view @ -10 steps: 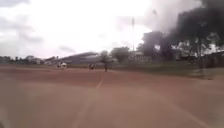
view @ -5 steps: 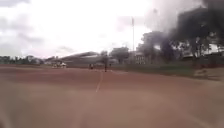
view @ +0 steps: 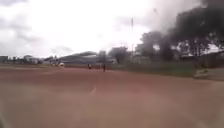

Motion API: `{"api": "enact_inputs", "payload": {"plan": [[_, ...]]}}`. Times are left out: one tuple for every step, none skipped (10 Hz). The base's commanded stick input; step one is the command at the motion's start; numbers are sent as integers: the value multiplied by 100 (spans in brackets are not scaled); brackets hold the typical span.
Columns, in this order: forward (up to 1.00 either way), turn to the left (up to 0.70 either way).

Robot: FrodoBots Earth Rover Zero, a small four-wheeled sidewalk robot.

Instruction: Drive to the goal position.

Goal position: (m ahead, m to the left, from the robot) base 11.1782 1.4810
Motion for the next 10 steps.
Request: {"api": "enact_inputs", "payload": {"plan": [[70,0],[70,0],[70,0],[70,0],[70,0],[70,0],[70,0],[70,0],[70,0],[70,0]]}}
